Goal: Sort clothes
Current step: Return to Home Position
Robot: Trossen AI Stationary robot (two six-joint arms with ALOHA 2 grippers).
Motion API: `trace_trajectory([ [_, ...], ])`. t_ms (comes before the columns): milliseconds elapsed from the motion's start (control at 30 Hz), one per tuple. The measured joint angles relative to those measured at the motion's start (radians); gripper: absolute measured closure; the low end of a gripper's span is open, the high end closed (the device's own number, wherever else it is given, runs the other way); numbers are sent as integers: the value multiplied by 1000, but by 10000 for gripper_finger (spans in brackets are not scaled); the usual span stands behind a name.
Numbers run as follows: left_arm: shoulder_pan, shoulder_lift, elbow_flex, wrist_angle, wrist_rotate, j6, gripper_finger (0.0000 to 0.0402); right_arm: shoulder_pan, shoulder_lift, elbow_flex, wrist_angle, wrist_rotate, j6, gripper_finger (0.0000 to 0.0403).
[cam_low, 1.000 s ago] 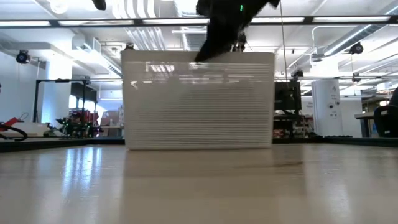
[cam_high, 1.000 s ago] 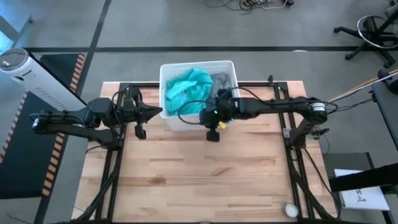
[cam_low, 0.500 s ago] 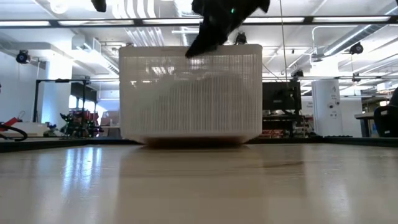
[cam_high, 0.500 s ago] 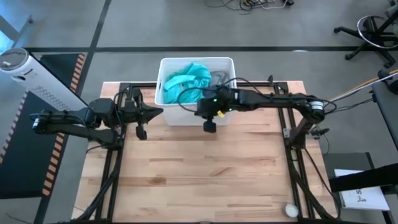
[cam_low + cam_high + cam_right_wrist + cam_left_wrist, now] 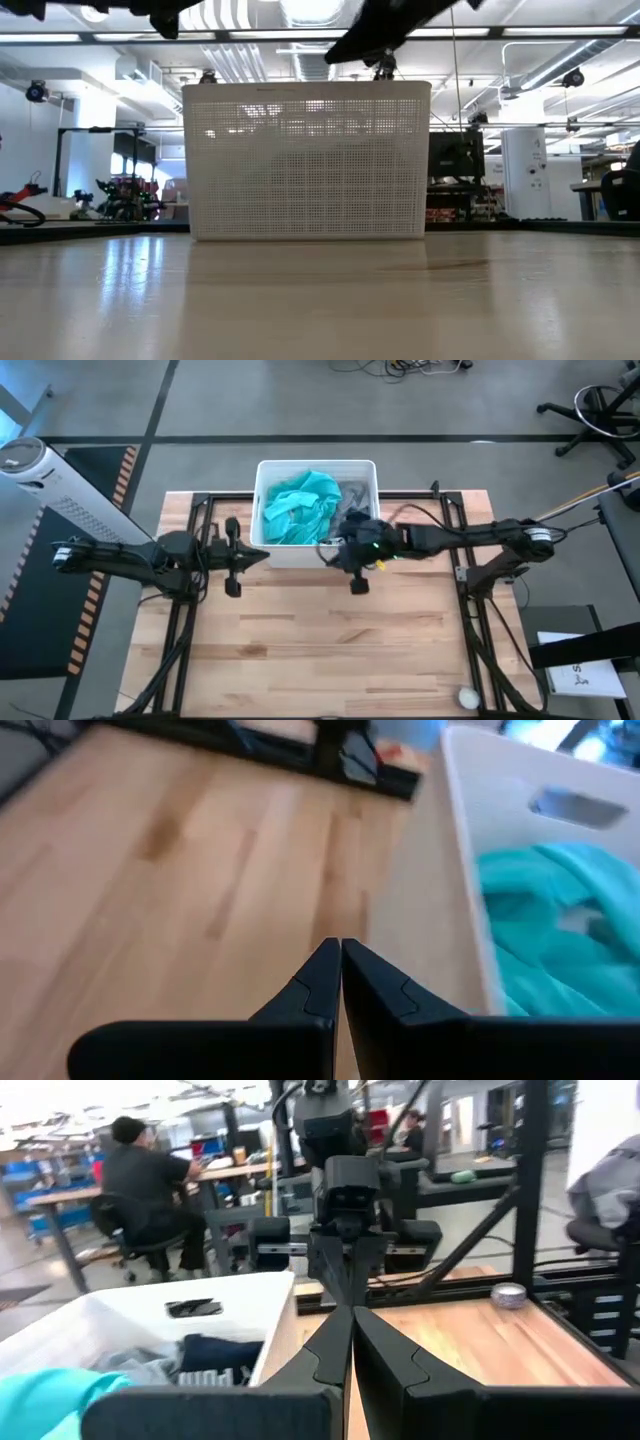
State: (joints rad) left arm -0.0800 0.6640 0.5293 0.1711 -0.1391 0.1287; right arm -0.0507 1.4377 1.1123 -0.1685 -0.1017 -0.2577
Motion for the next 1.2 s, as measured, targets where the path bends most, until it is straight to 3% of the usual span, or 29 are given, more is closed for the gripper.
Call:
trace_trajectory([
  [467,-61,-3,-196,186,14,-2,402,26,-341,-561,535,-1,85,403],
  [600,-61,-9,-225,195,78,-28,402,20,-440,-654,549,-2,91,403],
  [933,-58,-32,-257,214,74,-9,402,-28,-712,-830,559,0,93,403],
  [1200,-58,-97,-422,355,72,-42,402,-42,-914,-970,571,14,109,403],
])
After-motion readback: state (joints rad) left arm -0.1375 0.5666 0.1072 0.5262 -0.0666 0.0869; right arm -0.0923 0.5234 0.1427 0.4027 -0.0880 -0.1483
